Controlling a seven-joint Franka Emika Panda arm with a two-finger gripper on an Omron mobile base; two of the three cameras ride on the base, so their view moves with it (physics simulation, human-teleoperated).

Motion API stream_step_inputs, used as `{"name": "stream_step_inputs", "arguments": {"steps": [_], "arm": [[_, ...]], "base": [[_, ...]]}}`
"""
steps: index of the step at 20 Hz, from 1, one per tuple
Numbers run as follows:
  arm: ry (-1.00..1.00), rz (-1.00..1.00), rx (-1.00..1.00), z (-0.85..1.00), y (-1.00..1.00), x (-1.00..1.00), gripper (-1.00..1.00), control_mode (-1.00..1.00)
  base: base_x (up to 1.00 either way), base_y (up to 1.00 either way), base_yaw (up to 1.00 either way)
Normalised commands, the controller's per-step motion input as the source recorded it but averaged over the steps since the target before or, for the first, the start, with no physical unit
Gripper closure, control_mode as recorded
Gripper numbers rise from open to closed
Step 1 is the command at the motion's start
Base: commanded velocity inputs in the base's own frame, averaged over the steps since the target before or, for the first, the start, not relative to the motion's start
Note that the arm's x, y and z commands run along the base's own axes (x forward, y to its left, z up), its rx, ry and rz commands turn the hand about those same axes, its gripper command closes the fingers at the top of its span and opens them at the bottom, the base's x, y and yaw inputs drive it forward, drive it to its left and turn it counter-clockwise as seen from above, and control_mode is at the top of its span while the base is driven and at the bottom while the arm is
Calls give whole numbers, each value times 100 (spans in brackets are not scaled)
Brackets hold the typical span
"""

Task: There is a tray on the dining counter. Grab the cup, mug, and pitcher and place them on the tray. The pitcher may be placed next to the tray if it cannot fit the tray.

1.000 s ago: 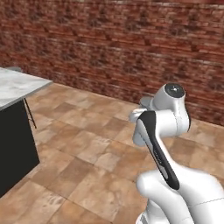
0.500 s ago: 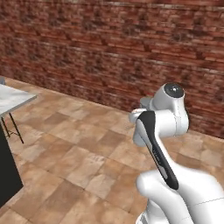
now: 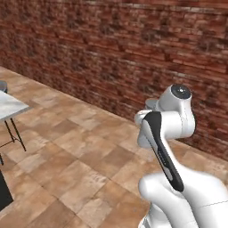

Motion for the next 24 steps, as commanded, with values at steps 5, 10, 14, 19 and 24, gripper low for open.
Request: {"name": "stream_step_inputs", "arguments": {"steps": [5,10,14,19,24], "arm": [[0,0,0,0,0,0,100,100],[0,0,0,0,0,0,100,100],[0,0,0,0,0,0,100,100],[0,0,0,0,0,0,100,100],[0,0,0,0,0,0,100,100]], "base": [[100,-43,56],[100,-51,53],[100,-62,47],[100,-69,41],[100,-71,35]]}}
